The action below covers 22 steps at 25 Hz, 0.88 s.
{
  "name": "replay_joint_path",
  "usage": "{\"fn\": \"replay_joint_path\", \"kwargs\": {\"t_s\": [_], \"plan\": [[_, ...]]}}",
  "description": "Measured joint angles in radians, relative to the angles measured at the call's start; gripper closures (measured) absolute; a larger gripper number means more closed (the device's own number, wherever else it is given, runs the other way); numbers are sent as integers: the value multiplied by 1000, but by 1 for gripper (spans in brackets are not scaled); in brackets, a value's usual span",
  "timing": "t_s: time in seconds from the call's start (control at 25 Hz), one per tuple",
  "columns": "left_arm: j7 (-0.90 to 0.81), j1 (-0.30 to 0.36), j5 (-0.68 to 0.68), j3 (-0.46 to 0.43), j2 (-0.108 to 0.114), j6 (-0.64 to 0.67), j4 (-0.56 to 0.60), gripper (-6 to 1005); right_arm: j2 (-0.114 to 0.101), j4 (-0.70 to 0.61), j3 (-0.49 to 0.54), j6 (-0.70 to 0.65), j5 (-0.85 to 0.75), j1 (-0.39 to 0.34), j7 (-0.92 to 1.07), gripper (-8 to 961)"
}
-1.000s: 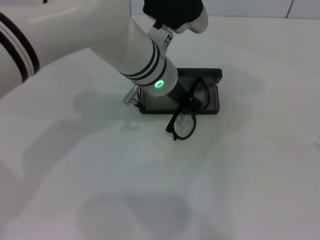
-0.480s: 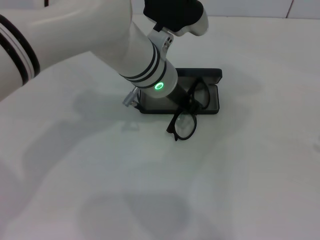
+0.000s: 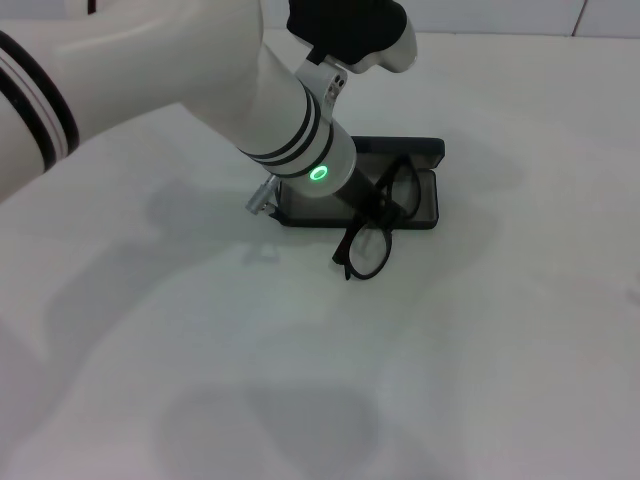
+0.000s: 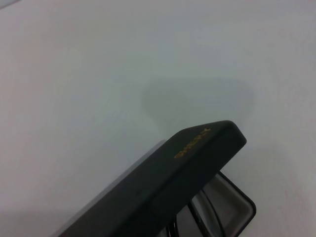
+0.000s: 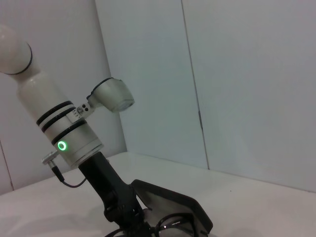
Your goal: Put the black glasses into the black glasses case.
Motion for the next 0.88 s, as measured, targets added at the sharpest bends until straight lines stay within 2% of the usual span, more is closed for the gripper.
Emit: {"fn": "replay_joint_path", "kwargs": {"t_s": [0.08,0.16,0.6,0.88], "plan": [[0,0,0,0,0,0,1,783,0,0,0,0,-3,0,0,749],[0,0,0,3,0,1,3,871,0,0,0,0,-5,0,0,749],[-4,2,-3,11,0,7,15,881,2,0,0,0,-7,-2,0,749],[-4,20,-4,11,4,21,66,903,2,0,0,0,-7,-3,0,749]]}}
